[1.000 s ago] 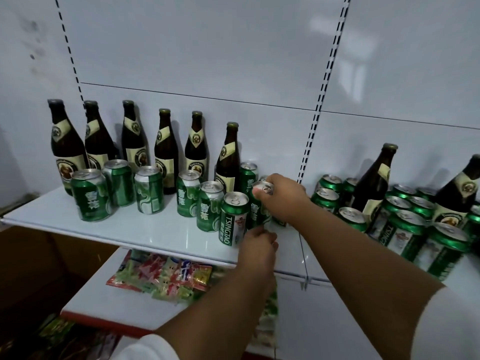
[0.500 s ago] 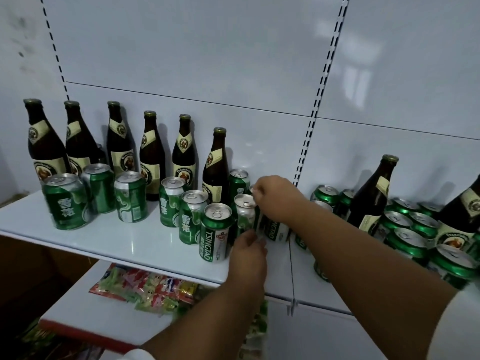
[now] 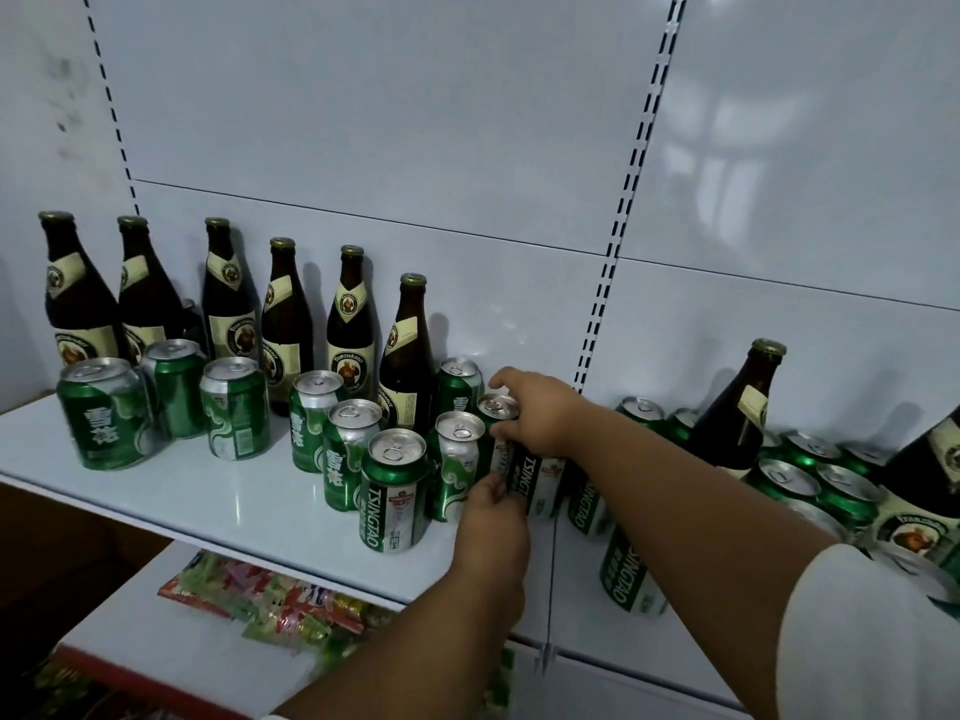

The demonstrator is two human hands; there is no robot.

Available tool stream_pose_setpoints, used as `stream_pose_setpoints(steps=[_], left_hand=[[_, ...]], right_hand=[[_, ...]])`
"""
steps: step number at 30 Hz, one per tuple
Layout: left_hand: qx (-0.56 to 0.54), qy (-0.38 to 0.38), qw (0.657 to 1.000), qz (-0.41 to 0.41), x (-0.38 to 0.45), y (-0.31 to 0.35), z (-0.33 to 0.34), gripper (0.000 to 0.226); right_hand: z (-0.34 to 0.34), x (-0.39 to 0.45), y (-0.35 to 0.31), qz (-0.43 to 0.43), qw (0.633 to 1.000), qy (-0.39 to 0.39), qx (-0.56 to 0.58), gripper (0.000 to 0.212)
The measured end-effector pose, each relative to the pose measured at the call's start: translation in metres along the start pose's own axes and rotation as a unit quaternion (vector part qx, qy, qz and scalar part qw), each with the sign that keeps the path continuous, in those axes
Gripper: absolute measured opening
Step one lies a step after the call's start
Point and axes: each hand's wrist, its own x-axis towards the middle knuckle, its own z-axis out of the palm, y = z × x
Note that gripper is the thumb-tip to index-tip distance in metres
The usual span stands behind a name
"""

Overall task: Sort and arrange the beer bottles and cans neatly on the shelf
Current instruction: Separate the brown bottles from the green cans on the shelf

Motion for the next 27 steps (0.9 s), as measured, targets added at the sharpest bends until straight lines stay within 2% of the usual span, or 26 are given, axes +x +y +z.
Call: stream_pose_setpoints(steps=[5,10,12,17,22,25,27], left_hand=[[0.037,-0.015,0.999,0.023,-0.009,0.010,0.013,0.052],[0.080,-0.009,0.996,0.038,-0.010,0.009,0.016,0.054],[0.086,-0.018,0.996,0.032,-0.012,0.011,0.014,0.050],[0.086,-0.064,0.991,0.076,-0.018,0.025,0.016,0.057],[0.082,-0.072,0.982,0.152,-0.020,0.031,0.015,0.067],[0.074,-0.066,0.973,0.207,-0.034,0.031,0.018,0.056],[0.056,-0.071,0.975,0.204,-0.047,0.030,0.024,0.050]], right_hand=[[-0.005,-0.005,0.006,-0.002,1.000,-0.004,0.006,0.067],[-0.009,-0.003,-0.001,0.023,0.999,-0.046,-0.015,0.051],[-0.011,-0.004,-0.003,0.043,0.998,-0.035,0.002,0.047],[-0.022,-0.021,-0.005,0.080,0.988,0.106,0.084,0.054],[-0.056,-0.063,-0.013,0.109,0.942,0.272,0.167,0.045],[-0.063,-0.100,-0.017,0.129,0.915,0.331,0.189,0.037],[-0.061,-0.126,-0.019,0.144,0.899,0.366,0.190,0.031]])
